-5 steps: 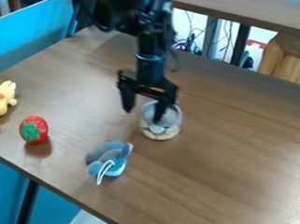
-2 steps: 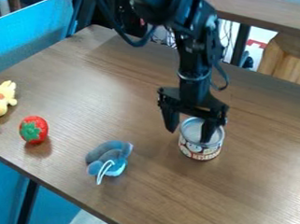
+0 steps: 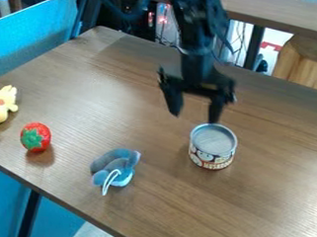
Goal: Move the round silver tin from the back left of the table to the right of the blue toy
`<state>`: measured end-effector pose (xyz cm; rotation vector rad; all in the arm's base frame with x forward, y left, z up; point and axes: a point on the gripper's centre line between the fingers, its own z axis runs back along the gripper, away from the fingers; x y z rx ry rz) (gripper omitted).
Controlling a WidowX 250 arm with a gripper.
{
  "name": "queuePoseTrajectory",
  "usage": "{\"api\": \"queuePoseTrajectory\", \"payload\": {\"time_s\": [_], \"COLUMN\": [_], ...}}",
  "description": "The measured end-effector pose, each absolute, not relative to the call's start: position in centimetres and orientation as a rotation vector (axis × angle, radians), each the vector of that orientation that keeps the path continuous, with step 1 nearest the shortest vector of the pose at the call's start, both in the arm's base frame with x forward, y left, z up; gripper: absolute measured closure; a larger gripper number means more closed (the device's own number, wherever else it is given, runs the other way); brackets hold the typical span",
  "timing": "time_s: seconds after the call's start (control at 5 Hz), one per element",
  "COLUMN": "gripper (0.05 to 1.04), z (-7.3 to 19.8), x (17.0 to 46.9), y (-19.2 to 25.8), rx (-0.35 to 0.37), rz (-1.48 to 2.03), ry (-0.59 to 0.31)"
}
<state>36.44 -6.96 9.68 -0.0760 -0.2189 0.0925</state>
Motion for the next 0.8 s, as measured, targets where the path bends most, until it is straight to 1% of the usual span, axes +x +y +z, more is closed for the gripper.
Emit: {"api": "queuePoseTrajectory", "payload": {"time_s": [0.2, 0.4, 0.6, 0.8], "gripper": [0.079, 0.079, 0.079, 0.079], "z": [10.8, 9.8, 9.0, 8.8], "x": [35.3, 32.9, 30.8, 30.0], "y": [-4.3, -1.3, 0.7, 1.1], "rx": [0.000, 0.069, 0.112, 0.139], "rz": [0.017, -0.085, -0.121, -0.119], "ry": [-0.164, -0.018, 0.064, 0.071]}}
